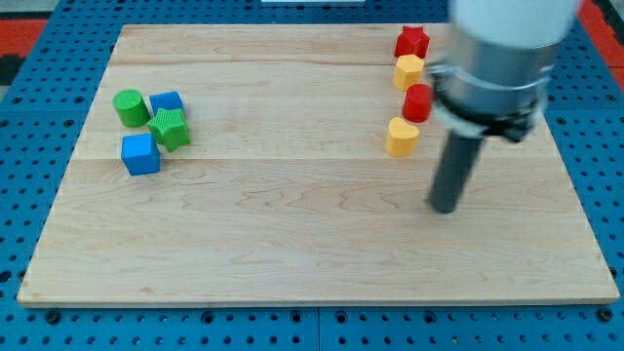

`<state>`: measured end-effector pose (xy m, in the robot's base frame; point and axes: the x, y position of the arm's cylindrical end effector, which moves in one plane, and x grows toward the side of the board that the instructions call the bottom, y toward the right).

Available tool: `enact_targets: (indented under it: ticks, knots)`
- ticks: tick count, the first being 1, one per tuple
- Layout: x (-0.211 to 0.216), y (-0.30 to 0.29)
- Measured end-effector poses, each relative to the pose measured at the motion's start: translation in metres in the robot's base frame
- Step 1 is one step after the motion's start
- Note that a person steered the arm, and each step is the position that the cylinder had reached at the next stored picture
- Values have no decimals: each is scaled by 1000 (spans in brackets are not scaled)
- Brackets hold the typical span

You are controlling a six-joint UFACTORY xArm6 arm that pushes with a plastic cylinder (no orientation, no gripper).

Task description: Slide the red circle slightly to the left

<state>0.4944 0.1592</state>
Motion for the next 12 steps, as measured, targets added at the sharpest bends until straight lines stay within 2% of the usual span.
enact_targets:
  ticks: [1, 2, 3, 7, 8, 9, 11, 12]
  knots:
    - [-83, 8]
    - [-128, 42]
    - [-129, 10]
    - [-124, -2]
    - [-53, 84]
    - [52, 57]
    - [55, -239]
    - [41, -362]
